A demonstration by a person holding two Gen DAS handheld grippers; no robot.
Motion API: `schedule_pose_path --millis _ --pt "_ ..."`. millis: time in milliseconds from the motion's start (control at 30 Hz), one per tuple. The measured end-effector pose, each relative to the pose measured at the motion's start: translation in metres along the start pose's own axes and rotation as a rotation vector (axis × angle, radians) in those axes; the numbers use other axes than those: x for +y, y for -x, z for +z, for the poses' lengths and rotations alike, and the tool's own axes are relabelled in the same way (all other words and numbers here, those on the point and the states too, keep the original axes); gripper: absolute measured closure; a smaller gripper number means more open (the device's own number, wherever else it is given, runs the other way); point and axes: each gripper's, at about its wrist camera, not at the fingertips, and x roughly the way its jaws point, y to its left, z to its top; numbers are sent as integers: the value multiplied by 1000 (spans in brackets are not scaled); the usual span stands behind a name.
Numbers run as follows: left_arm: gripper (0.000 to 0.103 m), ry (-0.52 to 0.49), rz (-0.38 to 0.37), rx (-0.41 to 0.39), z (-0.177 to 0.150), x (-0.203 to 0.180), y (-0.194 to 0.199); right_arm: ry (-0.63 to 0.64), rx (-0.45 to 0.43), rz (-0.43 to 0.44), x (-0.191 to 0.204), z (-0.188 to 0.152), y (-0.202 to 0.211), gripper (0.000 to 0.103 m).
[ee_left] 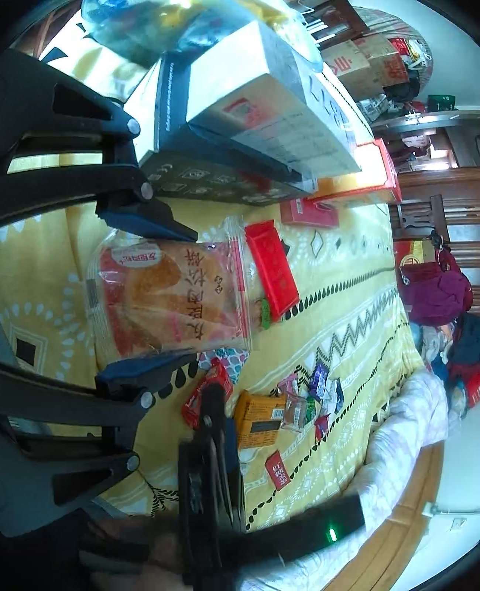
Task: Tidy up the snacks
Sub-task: 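Grasp the round pastry packet with the left tool while the right tool grasps the red rectangular packet, then carry the pastry packet and red packet with both tools over the glass bowl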
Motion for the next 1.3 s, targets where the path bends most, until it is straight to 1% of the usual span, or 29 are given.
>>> schedule_pose_path --millis 67,100,133,167,233,300,400,500,567,667,767,900,1000,1100,1167,1300 --pt "47 -4 -4 -5 2 -2 1 1 39 -1 -3 -1 -15 37" --pt "47 -5 -6 -8 3 -2 2 7 49 -4 -3 -2 -18 42" --pt "47 -6 -7 -10 3 -3 2 23 55 -17 -1 -4 -20 52" --pt "47 -5 -9 -10 5 -3 3 30 56 -27 0 -5 -19 57" --pt "47 -5 -13 -17 8 -2 6 27 47 -30 1 -8 -15 58" --pt "47 -8 -9 -36 14 0 14 22 8 -37 2 -8 -3 59" --pt "47 0 11 -87 29 10 32 7 -90 -53 6 2 29 59" --pt "47 34 42 -143 49 32 54 -3 -195 -49 14 24 65 59" --pt "47 69 78 -181 62 55 70 11 -254 -38 27 44 85 59" --pt "47 136 155 -236 78 98 96 57 -324 -4 60 74 105 59" --pt "47 216 240 -266 84 145 115 113 -366 49 98 105 114 59" --pt "47 330 348 -269 79 207 137 195 -388 128 161 137 112 59" --pt "47 408 409 -260 67 242 147 269 -377 191 216 149 101 59" --pt "47 472 449 -247 53 269 152 326 -341 256 268 159 83 59" --pt "47 506 461 -239 46 280 152 360 -310 290 300 159 70 59" --pt "47 536 464 -220 36 284 147 406 -246 337 350 152 45 59"
